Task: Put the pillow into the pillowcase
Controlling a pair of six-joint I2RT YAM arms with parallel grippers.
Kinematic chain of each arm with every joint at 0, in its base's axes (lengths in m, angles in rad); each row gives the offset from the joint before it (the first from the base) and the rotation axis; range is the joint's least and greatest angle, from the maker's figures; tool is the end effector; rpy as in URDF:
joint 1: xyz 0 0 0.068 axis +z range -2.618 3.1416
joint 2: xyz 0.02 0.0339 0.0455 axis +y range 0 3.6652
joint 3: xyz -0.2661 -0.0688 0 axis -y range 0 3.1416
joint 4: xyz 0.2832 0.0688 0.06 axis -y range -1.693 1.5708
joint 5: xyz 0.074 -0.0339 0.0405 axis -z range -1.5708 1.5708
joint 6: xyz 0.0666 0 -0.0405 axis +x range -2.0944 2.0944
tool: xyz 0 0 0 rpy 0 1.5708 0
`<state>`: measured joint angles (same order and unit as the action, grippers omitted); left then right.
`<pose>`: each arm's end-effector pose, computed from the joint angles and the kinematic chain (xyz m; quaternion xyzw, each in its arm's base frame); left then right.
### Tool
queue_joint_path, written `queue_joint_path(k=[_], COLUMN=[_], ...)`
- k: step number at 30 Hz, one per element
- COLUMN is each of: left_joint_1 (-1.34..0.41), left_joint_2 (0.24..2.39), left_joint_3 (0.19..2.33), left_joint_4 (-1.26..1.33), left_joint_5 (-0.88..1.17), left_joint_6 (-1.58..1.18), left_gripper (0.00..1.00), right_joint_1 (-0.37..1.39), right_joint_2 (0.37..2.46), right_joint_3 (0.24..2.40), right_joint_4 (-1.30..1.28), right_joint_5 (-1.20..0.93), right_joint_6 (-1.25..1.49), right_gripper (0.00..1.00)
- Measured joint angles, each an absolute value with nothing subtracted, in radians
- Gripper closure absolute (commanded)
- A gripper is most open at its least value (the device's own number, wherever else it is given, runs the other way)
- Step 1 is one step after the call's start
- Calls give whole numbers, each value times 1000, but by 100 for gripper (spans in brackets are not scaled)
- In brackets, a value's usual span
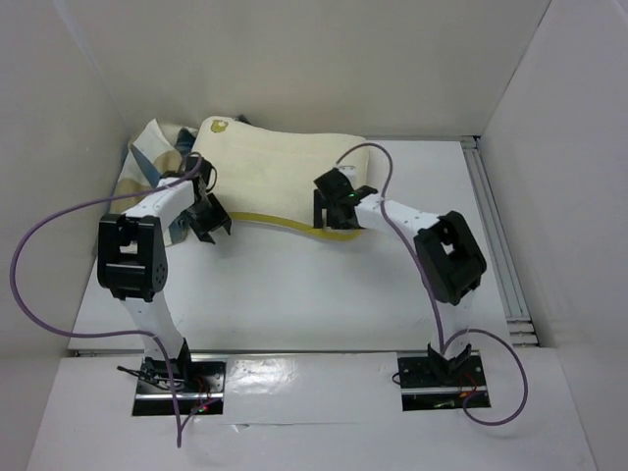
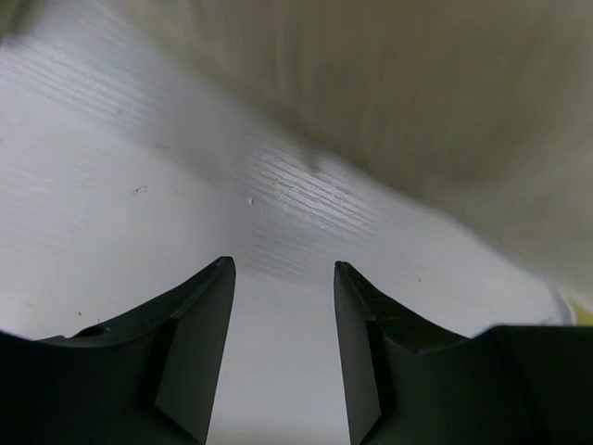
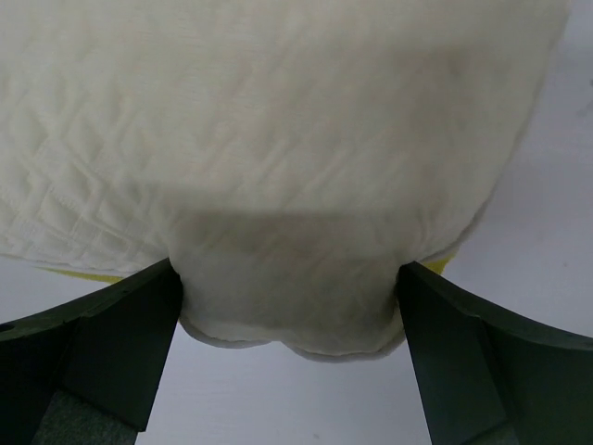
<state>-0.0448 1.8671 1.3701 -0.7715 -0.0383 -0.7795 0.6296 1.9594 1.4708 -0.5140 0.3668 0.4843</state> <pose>0.4168 -0.0161 0.1515 -0.3577 0.9214 -0.0430 0.1455 0.3958 0.2588 0.1650 -0.0175 0.9450 -0.0029 0.3265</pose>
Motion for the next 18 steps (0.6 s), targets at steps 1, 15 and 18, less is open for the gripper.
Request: queue_joint_path(k=[1,15,18], left_joint_1=[-46,-78,-69], left_joint_2=[1864,1832,1823], left_joint_3=[1371,1617,1642], left_joint_4=[-767,-808,-815], left_joint_5=[-33,-20,-23], left_joint_6=[-770,-686,-680], left_gripper=[41,40,40], right_joint_1=[611,515,614], right_joint_2=[1921,1556,1596], right_joint_3=[1408,1302,1404], right_joint_4=[-486,-590,-593], right_joint_5=[358,476,494], right_joint_6=[499,480,480], right_gripper=[1,1,1])
